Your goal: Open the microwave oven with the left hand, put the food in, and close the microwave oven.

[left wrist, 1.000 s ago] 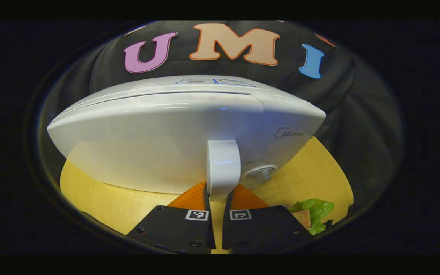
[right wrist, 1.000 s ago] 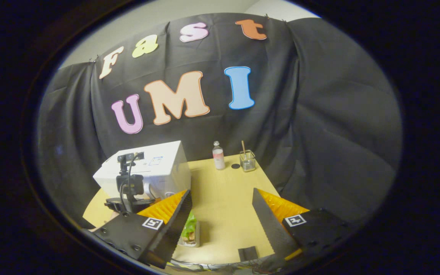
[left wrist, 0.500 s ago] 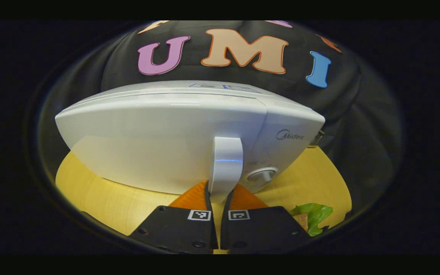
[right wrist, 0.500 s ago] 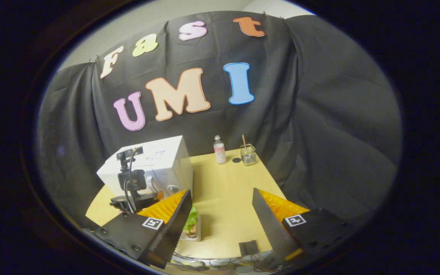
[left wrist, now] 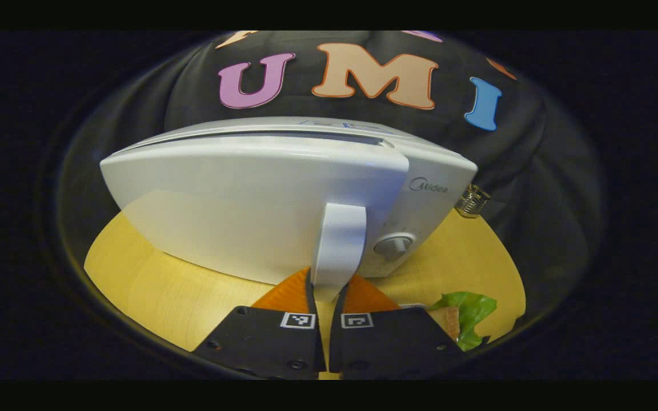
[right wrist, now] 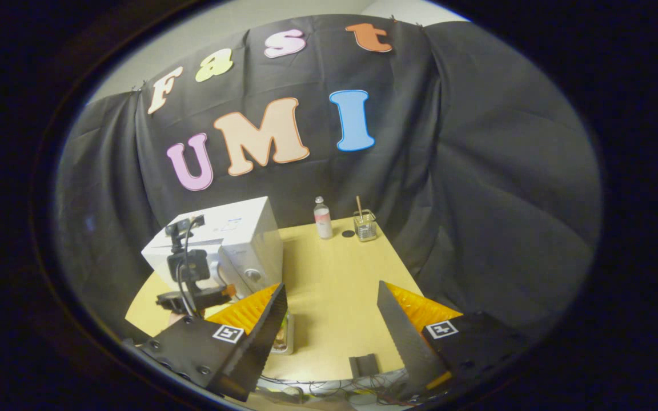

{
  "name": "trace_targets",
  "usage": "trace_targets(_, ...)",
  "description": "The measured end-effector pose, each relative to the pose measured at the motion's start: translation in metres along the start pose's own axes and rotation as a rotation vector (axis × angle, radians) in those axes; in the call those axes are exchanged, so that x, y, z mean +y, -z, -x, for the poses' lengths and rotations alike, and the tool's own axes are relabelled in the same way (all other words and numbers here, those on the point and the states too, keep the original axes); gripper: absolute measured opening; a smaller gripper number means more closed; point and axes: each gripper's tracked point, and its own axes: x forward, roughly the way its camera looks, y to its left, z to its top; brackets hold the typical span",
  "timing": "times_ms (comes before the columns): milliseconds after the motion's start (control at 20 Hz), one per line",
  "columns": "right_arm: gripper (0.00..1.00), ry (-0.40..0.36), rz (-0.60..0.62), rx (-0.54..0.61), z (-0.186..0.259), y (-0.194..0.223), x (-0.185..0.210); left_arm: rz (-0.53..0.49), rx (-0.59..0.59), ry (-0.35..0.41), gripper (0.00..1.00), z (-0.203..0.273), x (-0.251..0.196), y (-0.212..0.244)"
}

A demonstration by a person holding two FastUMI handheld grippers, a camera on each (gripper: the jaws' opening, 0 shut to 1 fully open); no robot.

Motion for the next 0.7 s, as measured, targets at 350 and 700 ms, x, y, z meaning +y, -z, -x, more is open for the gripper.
trace_targets(350,0.99,-0.114,0.051,0.026,-0.012,0.018,0.02,-0.066,-0.007,-0.031,0.17,0.067,0.029,0.044)
trace_targets(700,0.92,-0.18,0.094,0.054,-0.002,0.033,0.042,-0.039,-0.008,-0.107,0.33,0.107,0.073,0.068)
